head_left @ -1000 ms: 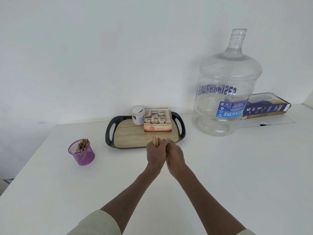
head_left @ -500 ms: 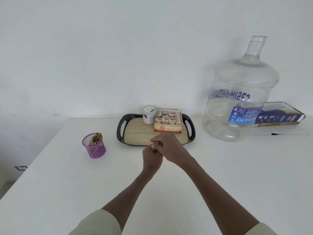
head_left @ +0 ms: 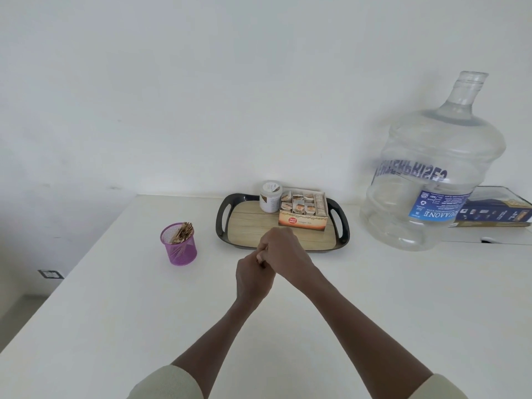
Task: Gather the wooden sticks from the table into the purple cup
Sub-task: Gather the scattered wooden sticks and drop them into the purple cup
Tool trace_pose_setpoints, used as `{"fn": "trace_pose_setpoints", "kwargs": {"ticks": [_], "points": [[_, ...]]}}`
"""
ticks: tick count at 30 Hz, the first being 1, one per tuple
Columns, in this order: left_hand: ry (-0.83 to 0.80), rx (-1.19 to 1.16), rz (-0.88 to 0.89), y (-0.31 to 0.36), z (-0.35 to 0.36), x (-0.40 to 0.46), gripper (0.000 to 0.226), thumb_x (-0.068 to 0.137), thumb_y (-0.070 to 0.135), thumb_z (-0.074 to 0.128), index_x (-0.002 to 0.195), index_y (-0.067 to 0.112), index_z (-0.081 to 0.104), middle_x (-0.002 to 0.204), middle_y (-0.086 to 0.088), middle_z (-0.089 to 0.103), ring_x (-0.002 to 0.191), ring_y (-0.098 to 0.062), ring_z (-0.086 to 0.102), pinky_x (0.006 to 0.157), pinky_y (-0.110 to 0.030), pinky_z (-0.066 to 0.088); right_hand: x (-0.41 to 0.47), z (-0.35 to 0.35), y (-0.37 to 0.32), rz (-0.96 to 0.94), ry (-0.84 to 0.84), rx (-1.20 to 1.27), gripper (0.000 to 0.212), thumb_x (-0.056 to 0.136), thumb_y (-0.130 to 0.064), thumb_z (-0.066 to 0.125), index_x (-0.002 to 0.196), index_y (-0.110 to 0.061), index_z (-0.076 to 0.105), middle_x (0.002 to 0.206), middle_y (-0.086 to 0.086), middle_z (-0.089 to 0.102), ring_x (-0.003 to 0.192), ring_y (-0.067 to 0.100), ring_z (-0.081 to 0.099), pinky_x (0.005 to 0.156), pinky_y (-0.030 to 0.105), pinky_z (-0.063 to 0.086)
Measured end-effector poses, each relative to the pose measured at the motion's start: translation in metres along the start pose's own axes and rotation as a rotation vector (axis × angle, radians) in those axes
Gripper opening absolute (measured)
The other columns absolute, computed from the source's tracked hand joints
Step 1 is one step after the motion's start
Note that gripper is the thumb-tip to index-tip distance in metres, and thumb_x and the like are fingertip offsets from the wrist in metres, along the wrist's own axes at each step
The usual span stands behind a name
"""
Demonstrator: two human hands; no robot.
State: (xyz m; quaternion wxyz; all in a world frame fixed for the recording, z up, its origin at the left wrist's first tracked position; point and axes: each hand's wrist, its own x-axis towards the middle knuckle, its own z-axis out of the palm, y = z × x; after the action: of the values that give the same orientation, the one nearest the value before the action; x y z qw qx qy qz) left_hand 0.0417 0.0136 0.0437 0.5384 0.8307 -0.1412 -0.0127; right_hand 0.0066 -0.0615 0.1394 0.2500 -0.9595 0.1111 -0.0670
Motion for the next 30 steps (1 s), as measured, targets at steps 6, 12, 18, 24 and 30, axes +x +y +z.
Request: {"fn": "trace_pose_setpoints", "kwargs": {"ticks": [6, 12, 18, 24, 30], "points": [[0.052, 0.017, -0.009, -0.010, -0.016, 0.007, 0.039, 0.078, 0.002, 0.054, 0.049, 0.023, 0.039, 0.048, -0.005, 0.053, 0.047, -0.009, 0.027, 0.045, -0.026, 0.023, 0.015, 0.026, -0.018, 0.089, 0.044, -0.013, 0.014, 0.079, 0.001, 0.063, 0.080, -0.006, 0.075, 0.076, 0.010, 0.071, 0.071, 0.023, 0.069, 0.065, 0.036, 0.062], [0.026, 0.008, -0.021, -0.031, -0.030, 0.023, 0.032, 0.078, 0.005, 0.055, 0.052, 0.018, 0.042, 0.047, -0.002, 0.052, 0.047, -0.010, 0.026, 0.045, -0.023, 0.022, 0.031, 0.045, -0.032, 0.112, 0.024, -0.028, 0.013, 0.078, 0.000, 0.064, 0.081, -0.006, 0.075, 0.077, 0.010, 0.070, 0.071, 0.022, 0.068, 0.065, 0.036, 0.062], [-0.021, -0.074, -0.068, -0.059, -0.047, 0.035, 0.027, 0.078, 0.027, 0.070, 0.066, 0.014, 0.049, 0.053, 0.005, 0.052, 0.046, -0.009, 0.036, 0.046, -0.026, 0.034, 0.054, 0.041, -0.042, 0.119, -0.030, 0.030, 0.013, 0.078, 0.002, 0.067, 0.080, -0.004, 0.078, 0.075, 0.008, 0.074, 0.063, 0.014, 0.066, 0.058, 0.027, 0.057], [0.104, -0.123, -0.205, -0.103, -0.064, 0.035, 0.031, 0.081, 0.034, 0.073, 0.104, 0.021, 0.057, 0.093, 0.012, 0.065, 0.087, -0.005, 0.061, 0.077, -0.025, 0.051, 0.091, 0.027, -0.065, 0.066, 0.052, 0.127, 0.014, 0.078, 0.003, 0.066, 0.079, -0.002, 0.079, 0.072, 0.005, 0.073, 0.065, 0.014, 0.065, 0.059, 0.026, 0.054], [0.087, -0.059, -0.181, -0.124, -0.071, 0.029, 0.025, 0.083, 0.034, 0.071, 0.103, 0.022, 0.060, 0.100, 0.015, 0.063, 0.096, -0.005, 0.058, 0.086, -0.028, 0.050, 0.127, 0.044, -0.108, -0.130, 0.120, 0.153, 0.013, 0.081, 0.004, 0.065, 0.084, 0.003, 0.078, 0.079, 0.012, 0.075, 0.066, 0.018, 0.063, 0.065, 0.027, 0.052]]}}
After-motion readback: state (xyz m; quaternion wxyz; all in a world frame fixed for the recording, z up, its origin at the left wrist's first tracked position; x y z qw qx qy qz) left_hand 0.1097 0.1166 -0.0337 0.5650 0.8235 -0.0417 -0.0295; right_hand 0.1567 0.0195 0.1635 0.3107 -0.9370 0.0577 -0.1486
